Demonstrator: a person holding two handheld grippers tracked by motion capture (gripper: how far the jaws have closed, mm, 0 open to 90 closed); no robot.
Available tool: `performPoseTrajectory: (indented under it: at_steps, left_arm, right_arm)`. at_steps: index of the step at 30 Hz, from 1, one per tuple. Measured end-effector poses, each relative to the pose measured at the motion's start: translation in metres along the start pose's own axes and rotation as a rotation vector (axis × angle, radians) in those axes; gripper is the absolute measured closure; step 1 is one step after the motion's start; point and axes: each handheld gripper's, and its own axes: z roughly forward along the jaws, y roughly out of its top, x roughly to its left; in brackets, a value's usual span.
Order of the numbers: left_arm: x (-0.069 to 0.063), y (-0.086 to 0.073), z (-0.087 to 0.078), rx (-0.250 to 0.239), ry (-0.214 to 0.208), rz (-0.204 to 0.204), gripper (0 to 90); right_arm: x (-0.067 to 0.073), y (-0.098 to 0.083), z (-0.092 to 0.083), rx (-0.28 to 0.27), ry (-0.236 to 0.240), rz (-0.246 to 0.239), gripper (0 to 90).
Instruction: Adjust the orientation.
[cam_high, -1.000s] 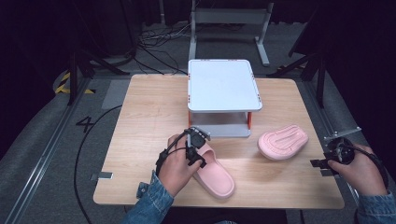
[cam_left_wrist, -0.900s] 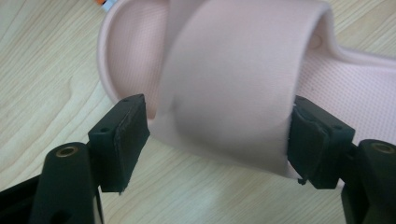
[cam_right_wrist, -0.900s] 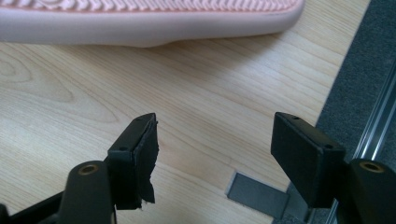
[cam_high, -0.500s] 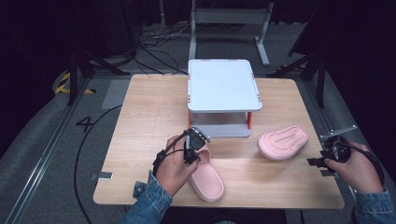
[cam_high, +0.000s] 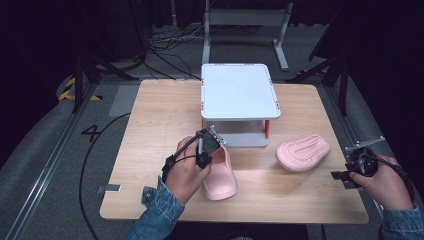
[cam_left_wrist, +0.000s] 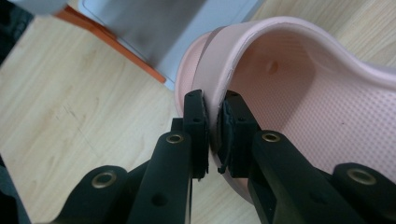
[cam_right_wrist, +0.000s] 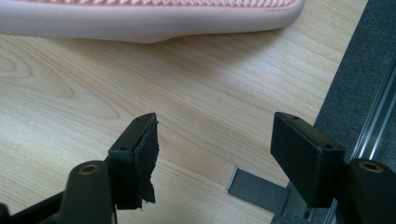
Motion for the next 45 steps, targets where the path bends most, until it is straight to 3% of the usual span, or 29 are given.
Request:
performPoseTrajectory:
  at_steps: [8, 14, 17, 30, 37, 45]
  left_arm:
    - [0.005, 0.022, -0.001, -0.061, -0.008, 0.050, 81.4]
    - [0.008, 0.039, 0.013, -0.096, -0.005, 0.112, 81.1]
    - [0.014, 0.046, 0.027, -0.115, -0.042, 0.124, 80.3]
    - [0.025, 0.055, 0.065, -0.067, -0.025, 0.143, 80.1]
    - [0.024, 0.055, 0.067, -0.064, -0.023, 0.156, 79.8]
    - [0.022, 0.047, 0.079, -0.016, -0.010, 0.168, 75.9]
  right_arm:
    - [-0.004, -0.011, -0.004, -0.001, -0.007, 0.022, 32.8]
    - [-0.007, -0.020, -0.007, 0.002, -0.015, 0.044, 32.6]
    - [-0.009, -0.027, -0.007, 0.013, -0.016, 0.057, 32.5]
    - [-0.012, -0.044, -0.010, 0.026, -0.029, 0.094, 32.6]
    - [-0.012, -0.048, -0.011, 0.030, -0.032, 0.099, 32.5]
    - [-0.012, -0.048, -0.012, 0.025, -0.028, 0.102, 32.5]
